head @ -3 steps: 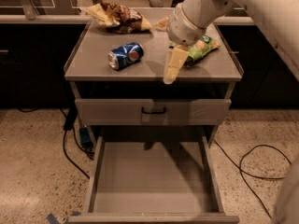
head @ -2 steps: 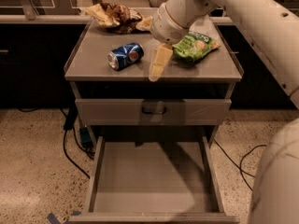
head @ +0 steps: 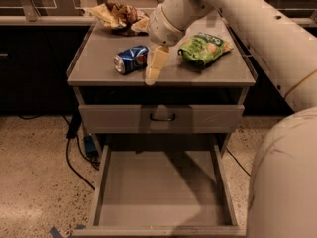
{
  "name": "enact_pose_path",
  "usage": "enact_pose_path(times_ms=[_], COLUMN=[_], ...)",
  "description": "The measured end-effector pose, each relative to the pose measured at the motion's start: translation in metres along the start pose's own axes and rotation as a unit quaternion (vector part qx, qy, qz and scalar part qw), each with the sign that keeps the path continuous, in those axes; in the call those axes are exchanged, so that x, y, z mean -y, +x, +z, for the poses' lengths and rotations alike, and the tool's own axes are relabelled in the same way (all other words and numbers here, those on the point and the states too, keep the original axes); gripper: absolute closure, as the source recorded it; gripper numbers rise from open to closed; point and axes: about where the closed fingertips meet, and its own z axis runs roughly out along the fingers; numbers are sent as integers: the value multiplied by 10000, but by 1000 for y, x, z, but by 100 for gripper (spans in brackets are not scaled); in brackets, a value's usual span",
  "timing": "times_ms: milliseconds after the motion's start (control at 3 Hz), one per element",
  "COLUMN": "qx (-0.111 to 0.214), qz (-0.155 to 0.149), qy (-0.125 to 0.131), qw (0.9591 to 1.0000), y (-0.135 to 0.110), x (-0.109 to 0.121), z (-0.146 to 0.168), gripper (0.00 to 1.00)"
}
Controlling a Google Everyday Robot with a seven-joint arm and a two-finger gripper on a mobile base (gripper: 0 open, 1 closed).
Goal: Place pepsi can into middle drawer
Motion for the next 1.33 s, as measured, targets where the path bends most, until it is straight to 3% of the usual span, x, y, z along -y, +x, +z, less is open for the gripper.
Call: enact_pose_path(times_ms=[667, 1000, 1333], qx=[155, 376, 352], qz=[-285, -333, -364], qy=[-214, -743, -1155], qw=[9992, 9960, 9920], y=[11, 11, 12], x=[22, 31, 29], z=[45, 100, 135], gripper=[0, 0, 0])
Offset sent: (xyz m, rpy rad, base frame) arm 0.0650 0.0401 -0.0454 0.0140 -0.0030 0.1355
